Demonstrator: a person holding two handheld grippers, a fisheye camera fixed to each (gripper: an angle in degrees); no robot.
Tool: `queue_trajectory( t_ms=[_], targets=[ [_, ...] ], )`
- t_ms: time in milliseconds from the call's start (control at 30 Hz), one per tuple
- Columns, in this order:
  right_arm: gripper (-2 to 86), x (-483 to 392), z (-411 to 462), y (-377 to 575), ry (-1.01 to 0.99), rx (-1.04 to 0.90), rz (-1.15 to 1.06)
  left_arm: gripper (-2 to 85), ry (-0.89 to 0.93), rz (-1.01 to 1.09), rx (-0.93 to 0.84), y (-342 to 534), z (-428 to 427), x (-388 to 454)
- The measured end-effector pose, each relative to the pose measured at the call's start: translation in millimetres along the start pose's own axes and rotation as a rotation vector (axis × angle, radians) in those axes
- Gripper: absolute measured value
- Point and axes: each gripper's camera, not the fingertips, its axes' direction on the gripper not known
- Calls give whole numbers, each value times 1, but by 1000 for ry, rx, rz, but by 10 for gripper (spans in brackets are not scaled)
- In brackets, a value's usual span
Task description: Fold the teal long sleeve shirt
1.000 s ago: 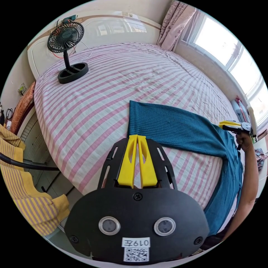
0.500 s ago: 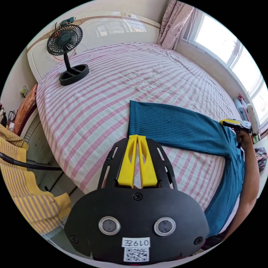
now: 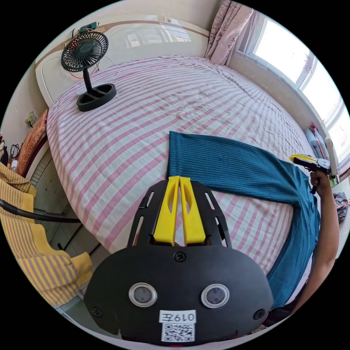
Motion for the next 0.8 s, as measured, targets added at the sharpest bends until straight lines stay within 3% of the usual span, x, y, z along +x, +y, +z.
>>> queue_trajectory(
  t_ms=[167,333,467,667,733,800],
  targets=[
    [1,18,-17,16,-3,74,70,9,2,-4,-2,1,1,-2],
    [-9,17,-10,24,-50,12,-13,9,6,-18,55,6,-15,-4],
    [-8,11,-4,20,-57,-21,-73,9,215,-16,160,12,-27,-5],
    [10,6,-5,9,-83,-49,-138,13,959,135,148,10,0,24],
    [28,3,-4,7,-92,-72,-166,18,979,214,137,11,0,49],
    [45,0,-2,7,-72,-93,-194,30,814,333,118,16,-5,89]
  ],
)
